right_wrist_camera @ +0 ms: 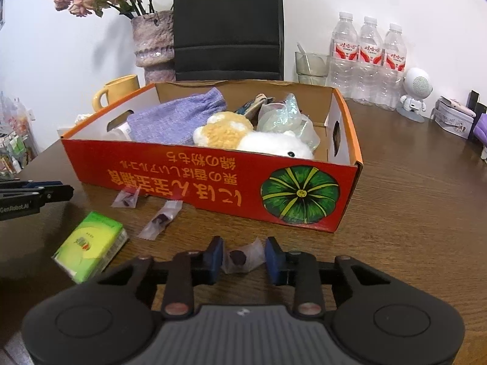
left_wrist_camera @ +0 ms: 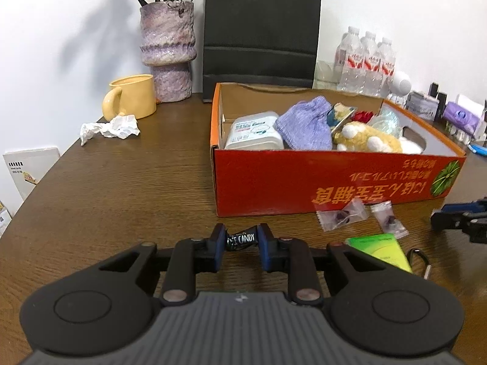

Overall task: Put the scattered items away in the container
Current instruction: 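Grasp the black candy bar with the left gripper while the right grasps a clear packet, then carry the candy bar and clear packet into the box and release them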

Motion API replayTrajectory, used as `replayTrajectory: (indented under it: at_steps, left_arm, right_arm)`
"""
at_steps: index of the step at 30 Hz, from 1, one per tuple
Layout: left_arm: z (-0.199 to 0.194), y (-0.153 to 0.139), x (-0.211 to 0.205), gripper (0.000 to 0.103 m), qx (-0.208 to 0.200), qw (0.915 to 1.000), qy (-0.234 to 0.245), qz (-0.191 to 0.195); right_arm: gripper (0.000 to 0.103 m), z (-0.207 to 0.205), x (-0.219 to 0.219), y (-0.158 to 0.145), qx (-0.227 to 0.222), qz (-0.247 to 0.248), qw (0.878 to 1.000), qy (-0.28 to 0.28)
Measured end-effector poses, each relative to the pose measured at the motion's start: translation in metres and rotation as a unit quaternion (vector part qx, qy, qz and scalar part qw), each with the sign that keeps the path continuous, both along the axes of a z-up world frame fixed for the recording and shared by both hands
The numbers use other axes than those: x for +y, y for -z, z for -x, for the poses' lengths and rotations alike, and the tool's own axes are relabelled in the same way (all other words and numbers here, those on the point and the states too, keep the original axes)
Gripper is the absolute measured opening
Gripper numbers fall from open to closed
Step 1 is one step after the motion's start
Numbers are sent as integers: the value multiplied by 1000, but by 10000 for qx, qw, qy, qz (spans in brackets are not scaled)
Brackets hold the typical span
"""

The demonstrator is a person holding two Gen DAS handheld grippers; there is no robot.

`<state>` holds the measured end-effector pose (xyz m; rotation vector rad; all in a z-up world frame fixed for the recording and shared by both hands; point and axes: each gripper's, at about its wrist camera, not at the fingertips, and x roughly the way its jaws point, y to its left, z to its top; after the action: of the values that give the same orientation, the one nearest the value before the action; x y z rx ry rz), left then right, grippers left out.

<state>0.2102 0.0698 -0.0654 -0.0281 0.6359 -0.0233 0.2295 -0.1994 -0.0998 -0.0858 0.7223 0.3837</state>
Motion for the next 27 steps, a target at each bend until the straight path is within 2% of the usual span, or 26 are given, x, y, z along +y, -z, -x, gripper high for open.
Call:
replayTrajectory:
  at_steps: [7,18,19,27]
  left_arm:
    - [15,-5,1,24,-58,9998,-28,164]
    - [29,-9,-1,24,-103,9994,-32,317]
    - [31,-10,-2,24,-111,9994,-30,332]
    - [39,-21,-5,24,-278,9990,10,353]
  right_arm:
    - [17,12,-5,-5,-29,-151,9998,-109]
    - [13,19,-6,-6,16,-320,9994,-163]
    - [3,19,-7,-7,0,-349,9993,-158]
    - [4,21,-12,-16,-41,-557,9983,-143]
